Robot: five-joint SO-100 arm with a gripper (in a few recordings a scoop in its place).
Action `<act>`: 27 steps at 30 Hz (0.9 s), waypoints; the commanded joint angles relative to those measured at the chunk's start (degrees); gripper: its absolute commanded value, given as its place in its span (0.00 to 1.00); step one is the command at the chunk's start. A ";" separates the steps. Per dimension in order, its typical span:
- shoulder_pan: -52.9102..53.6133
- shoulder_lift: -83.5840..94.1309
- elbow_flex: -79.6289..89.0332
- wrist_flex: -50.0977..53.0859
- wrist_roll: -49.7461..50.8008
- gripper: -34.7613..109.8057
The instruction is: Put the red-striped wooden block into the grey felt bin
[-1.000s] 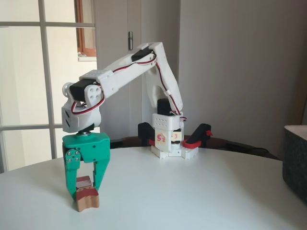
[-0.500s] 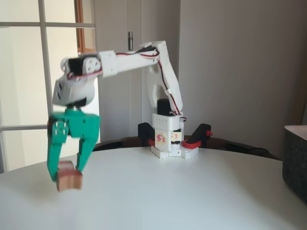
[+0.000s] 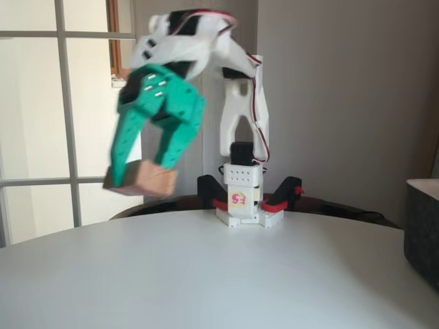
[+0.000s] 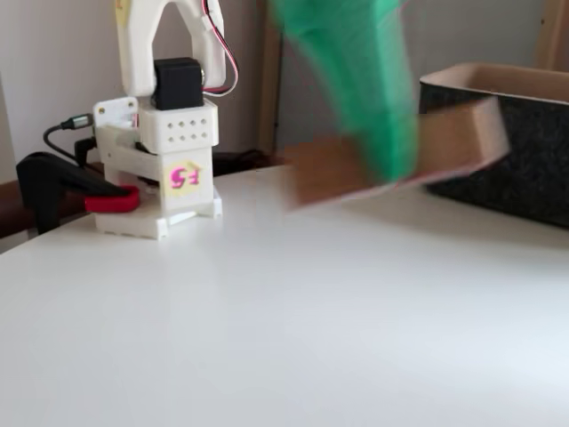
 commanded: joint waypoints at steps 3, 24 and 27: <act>-11.60 5.36 -4.13 -2.20 -1.49 0.25; -54.84 -2.37 -6.06 -8.53 -20.65 0.25; -56.34 -6.33 -6.06 -9.14 -22.06 0.26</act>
